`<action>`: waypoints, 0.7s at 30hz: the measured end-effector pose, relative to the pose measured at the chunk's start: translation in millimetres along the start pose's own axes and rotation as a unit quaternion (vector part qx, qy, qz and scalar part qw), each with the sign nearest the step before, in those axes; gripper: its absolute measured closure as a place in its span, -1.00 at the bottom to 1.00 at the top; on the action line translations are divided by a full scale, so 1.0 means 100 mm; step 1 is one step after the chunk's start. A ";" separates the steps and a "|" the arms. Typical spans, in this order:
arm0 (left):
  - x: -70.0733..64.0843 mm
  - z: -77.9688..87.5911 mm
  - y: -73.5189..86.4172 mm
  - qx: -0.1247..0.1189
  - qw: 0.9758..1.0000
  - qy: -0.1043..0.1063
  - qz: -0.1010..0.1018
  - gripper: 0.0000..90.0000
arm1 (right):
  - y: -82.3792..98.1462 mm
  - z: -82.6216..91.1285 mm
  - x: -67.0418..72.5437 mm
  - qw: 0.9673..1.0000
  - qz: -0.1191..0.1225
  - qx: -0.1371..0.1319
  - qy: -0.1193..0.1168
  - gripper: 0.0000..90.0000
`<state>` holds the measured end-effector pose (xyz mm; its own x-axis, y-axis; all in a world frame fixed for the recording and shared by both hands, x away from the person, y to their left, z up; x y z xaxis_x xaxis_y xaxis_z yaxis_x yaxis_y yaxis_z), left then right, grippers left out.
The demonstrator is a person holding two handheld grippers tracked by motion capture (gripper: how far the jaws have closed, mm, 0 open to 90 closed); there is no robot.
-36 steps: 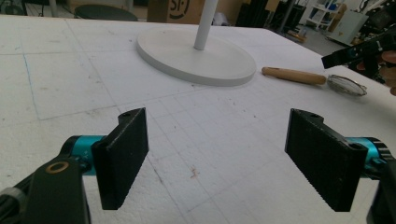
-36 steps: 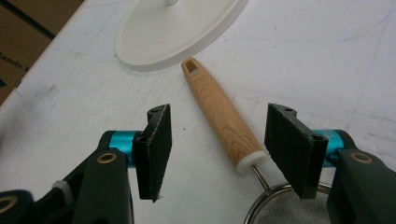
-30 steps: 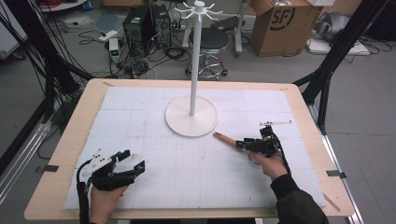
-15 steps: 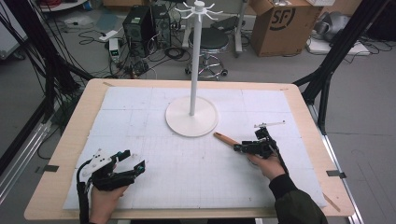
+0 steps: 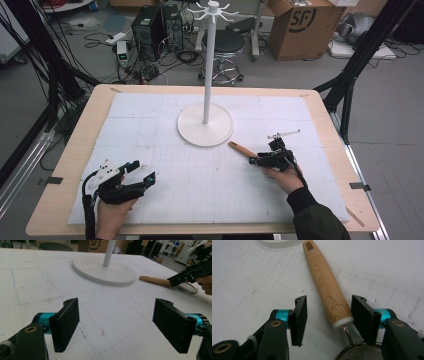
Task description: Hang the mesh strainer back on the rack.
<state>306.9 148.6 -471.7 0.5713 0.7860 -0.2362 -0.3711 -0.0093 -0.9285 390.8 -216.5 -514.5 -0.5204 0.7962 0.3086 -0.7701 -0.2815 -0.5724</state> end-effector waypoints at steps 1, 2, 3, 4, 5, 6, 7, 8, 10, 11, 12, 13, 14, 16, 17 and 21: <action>0.00 0.00 0.00 0.000 1.000 -0.001 -0.001 -0.51 | 0.01 -0.01 0.04 1.000 0.011 0.012 0.002 0.09; 0.00 0.00 0.00 0.000 1.000 -0.001 -0.001 -0.51 | 0.01 -0.01 0.04 1.000 0.011 0.012 0.002 0.09; 0.00 0.00 0.00 0.000 1.000 -0.001 -0.001 -0.51 | 0.02 -0.02 0.09 0.999 0.029 0.022 0.011 0.09; 0.00 0.00 0.00 0.000 1.000 -0.001 -0.001 -0.51 | 0.02 -0.02 0.09 0.999 0.029 0.022 0.011 0.09; 0.00 -0.01 0.00 0.000 1.000 -0.001 -0.001 -0.51 | 0.02 -0.04 0.11 0.998 0.043 0.030 0.027 0.08; 0.00 -0.01 0.00 0.000 1.000 0.000 -0.002 -0.51 | 0.02 -0.05 0.12 0.998 0.048 0.032 0.033 0.09; -0.01 -0.01 0.00 0.000 1.000 0.001 -0.001 -0.51 | 0.03 -0.05 0.12 0.997 0.048 0.035 0.038 0.12; -0.01 -0.01 0.00 0.000 1.000 0.001 -0.001 -0.51 | 0.03 -0.05 0.12 0.997 0.048 0.035 0.038 0.12; -0.01 -0.01 0.00 0.001 1.000 0.001 -0.001 -0.51 | 0.03 -0.05 0.10 0.997 0.056 0.034 0.047 0.22; -0.01 -0.01 0.00 0.001 1.000 0.001 -0.002 -0.51 | 0.03 -0.05 0.09 0.997 0.056 0.035 0.050 0.26; -0.01 -0.01 0.00 0.002 1.000 0.000 -0.003 -0.51 | 0.03 -0.05 0.09 0.996 0.057 0.036 0.053 0.30; -0.02 -0.01 0.00 0.001 1.000 0.001 -0.003 -0.51 | 0.03 -0.06 0.08 0.996 0.065 0.034 0.058 0.34; -0.02 -0.02 0.00 0.001 1.000 0.001 -0.003 -0.51 | 0.03 -0.05 0.07 0.995 0.068 0.037 0.061 0.35; -0.03 -0.02 0.00 0.002 1.000 0.003 -0.004 -0.51 | 0.04 -0.06 0.08 0.994 0.076 0.040 0.066 0.36; -0.03 -0.02 0.01 0.003 1.000 0.002 -0.004 -0.51 | 0.04 -0.06 0.08 0.994 0.076 0.040 0.066 0.36; -0.03 -0.02 0.00 0.002 1.000 0.002 -0.005 -0.51 | 0.03 -0.07 0.08 0.992 0.092 0.038 0.075 0.37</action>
<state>306.6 145.2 -471.8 0.5786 0.7831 -0.2280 -0.3684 0.0015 -0.9297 386.6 -207.1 -519.5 -0.5977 0.7972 0.0846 -0.6963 -0.4639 -0.5477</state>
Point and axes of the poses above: each handheld gripper's, and its own axes: z roughly backward along the jaws, y roughly out of its underside, x roughly to its left, the point moved 10 cm from there along -z, roughly forward along the jaws, and after that the axes turned 1 degree about x, right-handed, at the moved point
